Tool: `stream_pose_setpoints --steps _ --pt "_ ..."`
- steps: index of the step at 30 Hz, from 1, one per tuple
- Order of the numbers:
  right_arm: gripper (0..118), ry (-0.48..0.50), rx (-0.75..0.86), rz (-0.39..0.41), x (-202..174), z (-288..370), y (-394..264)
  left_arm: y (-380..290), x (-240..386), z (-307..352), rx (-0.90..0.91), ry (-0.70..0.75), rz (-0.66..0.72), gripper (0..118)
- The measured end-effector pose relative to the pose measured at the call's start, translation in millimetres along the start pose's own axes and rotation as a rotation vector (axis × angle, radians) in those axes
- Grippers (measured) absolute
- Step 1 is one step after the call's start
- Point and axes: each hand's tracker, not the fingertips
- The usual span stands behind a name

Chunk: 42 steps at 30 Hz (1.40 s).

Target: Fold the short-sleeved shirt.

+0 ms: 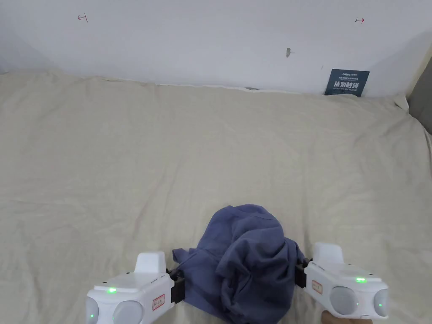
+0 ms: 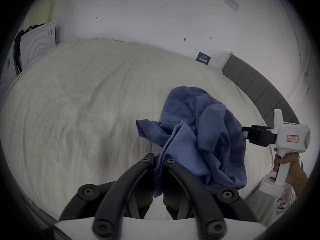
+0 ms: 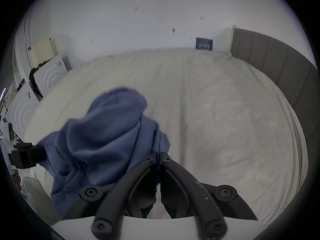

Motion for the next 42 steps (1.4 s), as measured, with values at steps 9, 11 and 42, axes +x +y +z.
stream_pose_setpoints --steps 9,11,42 --pt "4 0.021 0.279 0.064 -1 89 88 82 9 45 0.177 -0.088 0.081 9" --pt "4 0.032 0.332 0.062 -4 106 116 115 12 57 0.227 -0.112 0.095 9" --pt "4 -0.015 0.719 0.18 -43 112 466 511 107 79 0.699 0.147 -0.199 9"
